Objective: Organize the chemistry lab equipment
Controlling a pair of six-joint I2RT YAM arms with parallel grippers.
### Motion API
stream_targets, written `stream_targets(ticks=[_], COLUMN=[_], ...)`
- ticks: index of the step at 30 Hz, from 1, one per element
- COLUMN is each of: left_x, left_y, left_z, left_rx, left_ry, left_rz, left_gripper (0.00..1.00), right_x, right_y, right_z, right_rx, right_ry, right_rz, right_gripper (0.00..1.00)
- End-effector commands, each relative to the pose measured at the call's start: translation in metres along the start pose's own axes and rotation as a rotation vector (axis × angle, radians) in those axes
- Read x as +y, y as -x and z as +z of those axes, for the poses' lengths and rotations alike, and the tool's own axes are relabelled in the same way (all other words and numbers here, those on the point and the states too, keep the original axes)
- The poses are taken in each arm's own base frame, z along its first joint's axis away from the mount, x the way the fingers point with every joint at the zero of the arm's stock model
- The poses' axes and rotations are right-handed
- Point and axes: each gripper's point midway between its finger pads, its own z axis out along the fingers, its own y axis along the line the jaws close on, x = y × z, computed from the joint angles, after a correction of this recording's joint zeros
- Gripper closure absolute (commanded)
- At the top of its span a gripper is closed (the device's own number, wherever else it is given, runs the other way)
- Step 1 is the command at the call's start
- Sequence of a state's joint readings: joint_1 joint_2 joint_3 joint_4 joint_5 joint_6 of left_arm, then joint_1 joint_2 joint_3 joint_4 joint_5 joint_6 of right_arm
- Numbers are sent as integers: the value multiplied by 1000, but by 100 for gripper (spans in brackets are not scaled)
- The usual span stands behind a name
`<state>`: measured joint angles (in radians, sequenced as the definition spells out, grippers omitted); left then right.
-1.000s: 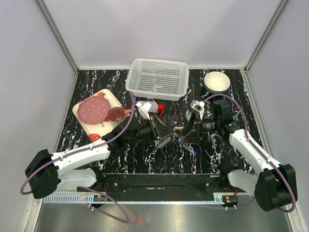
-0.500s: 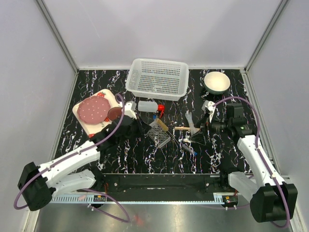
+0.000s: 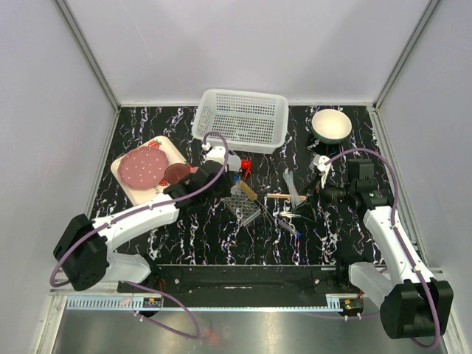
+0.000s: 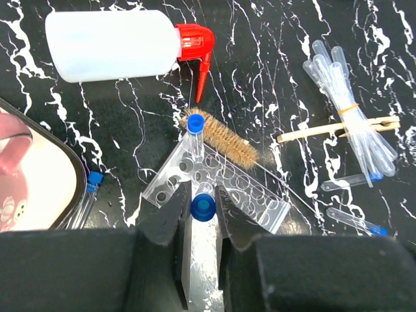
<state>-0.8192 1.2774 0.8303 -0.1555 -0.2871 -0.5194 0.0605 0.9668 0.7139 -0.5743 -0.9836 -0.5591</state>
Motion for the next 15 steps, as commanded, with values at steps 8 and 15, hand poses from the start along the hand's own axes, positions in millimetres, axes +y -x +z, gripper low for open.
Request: stream_targets(ticks=[8,15], left_x=[-4,-6], left_y=[24,19], left_z=[23,35], left_rx=[-54,-33], left_ry=[37,43], left_rz=[84,111], left_gripper=[89,89], right_x=[-4,-4], right_y=[8,6], right_z=[-4,-3], right_rx=[-9,-6], right_ry=[-18,-13], right_rz=[-59,-58], right_gripper=[2,2])
